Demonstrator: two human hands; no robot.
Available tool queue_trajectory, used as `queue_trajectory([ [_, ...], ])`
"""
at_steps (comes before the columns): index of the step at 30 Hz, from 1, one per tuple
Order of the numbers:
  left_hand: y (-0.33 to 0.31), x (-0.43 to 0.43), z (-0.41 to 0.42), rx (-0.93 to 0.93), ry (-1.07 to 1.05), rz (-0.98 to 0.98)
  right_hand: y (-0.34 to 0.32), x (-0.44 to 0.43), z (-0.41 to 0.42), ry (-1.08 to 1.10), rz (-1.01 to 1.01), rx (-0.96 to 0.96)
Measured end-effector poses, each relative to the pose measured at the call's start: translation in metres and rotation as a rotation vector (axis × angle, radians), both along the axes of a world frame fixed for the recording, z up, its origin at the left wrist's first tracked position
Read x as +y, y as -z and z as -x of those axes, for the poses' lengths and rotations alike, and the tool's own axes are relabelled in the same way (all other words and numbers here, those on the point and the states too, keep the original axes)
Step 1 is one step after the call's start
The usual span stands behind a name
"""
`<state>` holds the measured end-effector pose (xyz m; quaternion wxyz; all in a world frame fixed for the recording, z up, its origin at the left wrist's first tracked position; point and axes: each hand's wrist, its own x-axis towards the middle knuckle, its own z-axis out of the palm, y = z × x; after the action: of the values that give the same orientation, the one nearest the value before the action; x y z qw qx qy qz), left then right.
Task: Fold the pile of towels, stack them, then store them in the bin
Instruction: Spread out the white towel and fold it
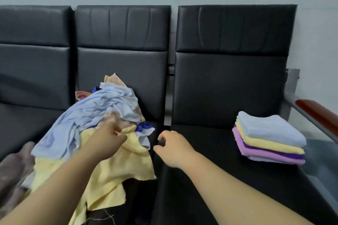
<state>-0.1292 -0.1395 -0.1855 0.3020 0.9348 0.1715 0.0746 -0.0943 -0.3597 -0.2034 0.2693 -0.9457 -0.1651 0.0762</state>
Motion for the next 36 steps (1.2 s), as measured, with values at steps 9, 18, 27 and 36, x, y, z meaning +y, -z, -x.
queue_trajectory([
  [9,0.006,0.085,-0.022,-0.236,-0.155,0.042,-0.014,0.126,-0.058,0.004,-0.107,0.029],
  [18,0.035,0.137,-0.052,0.018,-0.281,-0.127,0.008,0.185,-0.136,0.12,0.059,0.059],
  [27,0.011,0.121,-0.048,-0.377,-0.347,0.073,-0.051,0.127,-0.123,0.194,-0.676,0.188],
  [36,-0.039,0.016,-0.024,-0.547,-0.149,0.629,-0.123,0.04,-0.055,0.113,-1.202,0.379],
])
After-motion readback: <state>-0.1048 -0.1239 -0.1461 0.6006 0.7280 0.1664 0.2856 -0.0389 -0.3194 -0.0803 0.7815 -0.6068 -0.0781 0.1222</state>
